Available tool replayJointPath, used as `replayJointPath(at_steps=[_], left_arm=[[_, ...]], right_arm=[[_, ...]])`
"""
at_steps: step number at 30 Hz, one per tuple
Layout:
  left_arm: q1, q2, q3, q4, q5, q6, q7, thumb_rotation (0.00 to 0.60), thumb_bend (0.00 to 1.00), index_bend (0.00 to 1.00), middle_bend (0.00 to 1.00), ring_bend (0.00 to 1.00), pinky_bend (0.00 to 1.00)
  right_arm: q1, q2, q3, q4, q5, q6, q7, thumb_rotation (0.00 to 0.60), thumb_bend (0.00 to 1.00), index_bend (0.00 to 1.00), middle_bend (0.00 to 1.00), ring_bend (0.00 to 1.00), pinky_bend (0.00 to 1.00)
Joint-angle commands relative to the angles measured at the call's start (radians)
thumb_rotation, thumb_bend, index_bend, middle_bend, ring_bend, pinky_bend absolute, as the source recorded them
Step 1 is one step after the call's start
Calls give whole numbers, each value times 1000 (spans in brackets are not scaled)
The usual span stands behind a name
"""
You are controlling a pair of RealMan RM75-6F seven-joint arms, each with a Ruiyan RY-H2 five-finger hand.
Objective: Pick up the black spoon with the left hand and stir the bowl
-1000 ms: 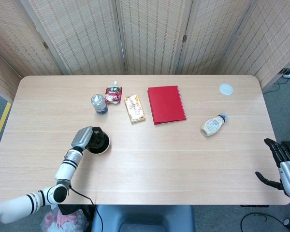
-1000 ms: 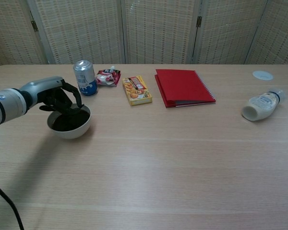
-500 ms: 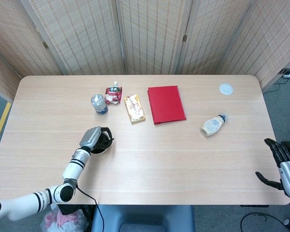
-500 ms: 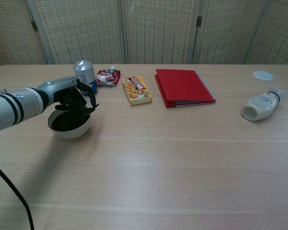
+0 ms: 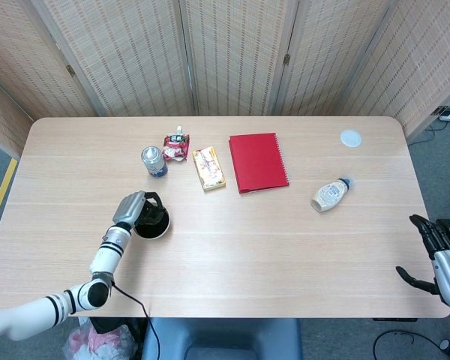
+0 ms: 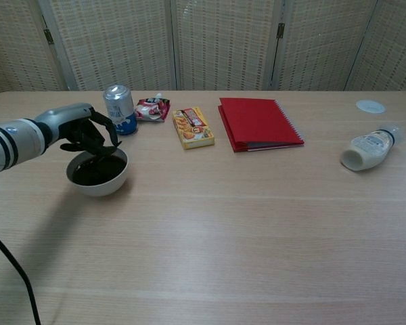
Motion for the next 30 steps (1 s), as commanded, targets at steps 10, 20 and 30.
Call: replayJointPath(at_steps=[10,20,30], left_arm=[[10,9,34,-69,54,-2,-6,600,505,695,942,877,1000],[-50,-58,-4,15,12,-19,17,600,505,695,941,877,1000],[-24,-29,-12,24,3,11,3,600,506,694,942,877,1000]], right_arm=[[-7,0,-3,0,0,9,0,600,117,0,90,143,79],[-19,1,-5,2,5,22,7,600,117,0,90,145,79],[-18,-1,-5,6,3,20,8,600,117,0,90,145,79]])
